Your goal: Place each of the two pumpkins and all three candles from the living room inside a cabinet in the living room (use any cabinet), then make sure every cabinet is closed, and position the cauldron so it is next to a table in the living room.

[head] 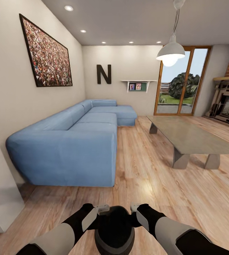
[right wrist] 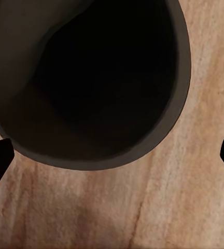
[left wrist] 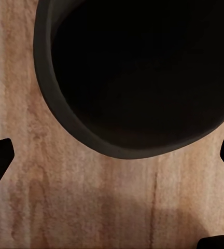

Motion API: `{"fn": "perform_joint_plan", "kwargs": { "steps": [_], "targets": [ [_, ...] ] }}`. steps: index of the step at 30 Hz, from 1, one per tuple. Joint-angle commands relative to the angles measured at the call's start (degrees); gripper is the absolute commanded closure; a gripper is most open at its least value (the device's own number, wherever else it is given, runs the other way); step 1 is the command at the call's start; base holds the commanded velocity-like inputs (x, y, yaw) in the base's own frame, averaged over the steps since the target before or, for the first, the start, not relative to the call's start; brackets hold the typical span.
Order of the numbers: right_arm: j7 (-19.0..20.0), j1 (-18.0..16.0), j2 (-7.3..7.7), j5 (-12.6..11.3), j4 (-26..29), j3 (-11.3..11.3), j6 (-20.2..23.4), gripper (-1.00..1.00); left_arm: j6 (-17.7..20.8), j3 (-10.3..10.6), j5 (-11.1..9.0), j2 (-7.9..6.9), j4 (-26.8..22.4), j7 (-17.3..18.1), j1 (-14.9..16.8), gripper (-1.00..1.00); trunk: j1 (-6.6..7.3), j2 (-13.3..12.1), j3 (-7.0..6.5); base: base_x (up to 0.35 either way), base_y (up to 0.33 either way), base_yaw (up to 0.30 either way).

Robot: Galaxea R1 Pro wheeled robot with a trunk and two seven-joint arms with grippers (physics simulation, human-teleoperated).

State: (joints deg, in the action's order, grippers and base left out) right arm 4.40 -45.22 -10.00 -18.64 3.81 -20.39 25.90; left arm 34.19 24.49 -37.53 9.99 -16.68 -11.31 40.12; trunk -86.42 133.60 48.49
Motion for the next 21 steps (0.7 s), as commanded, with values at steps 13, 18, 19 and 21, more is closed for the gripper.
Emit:
{"fn": "perform_joint_plan", "kwargs": {
  "steps": [13, 18, 19, 21],
  "targets": [
    [0.02, -0.05, 0.00, -0.34, -0.01, -0.46, 0.20, -1.00, 0.17, 0.38, -0.58, -0.14, 0.15, -0.49, 0.02, -1.00, 0.01, 0.03, 0.06, 0.161, -0.047, 0.000],
    [0.00, -0.05, 0.00, -0.34, 0.02, -0.51, 0.20, -1.00, 0.17, 0.45, -0.53, -0.14, 1.24, -1.08, 0.03, -1.00, 0.01, 0.03, 0.06, 0.017, -0.005, 0.000],
    [0.00, -0.05, 0.00, -0.34, 0.01, -0.52, 0.20, -1.00, 0.17, 0.43, -0.53, -0.14, 1.28, -1.10, 0.01, -1.00, -0.21, 0.43, 0.24, 0.006, -0.002, 0.000],
    [0.00, -0.05, 0.00, -0.34, 0.02, -0.51, 0.20, -1.00, 0.17, 0.41, -0.52, -0.14, 1.38, -1.14, 0.00, -1.00, -0.65, 1.23, 0.60, 0.003, -0.001, 0.000]
  ]
}}
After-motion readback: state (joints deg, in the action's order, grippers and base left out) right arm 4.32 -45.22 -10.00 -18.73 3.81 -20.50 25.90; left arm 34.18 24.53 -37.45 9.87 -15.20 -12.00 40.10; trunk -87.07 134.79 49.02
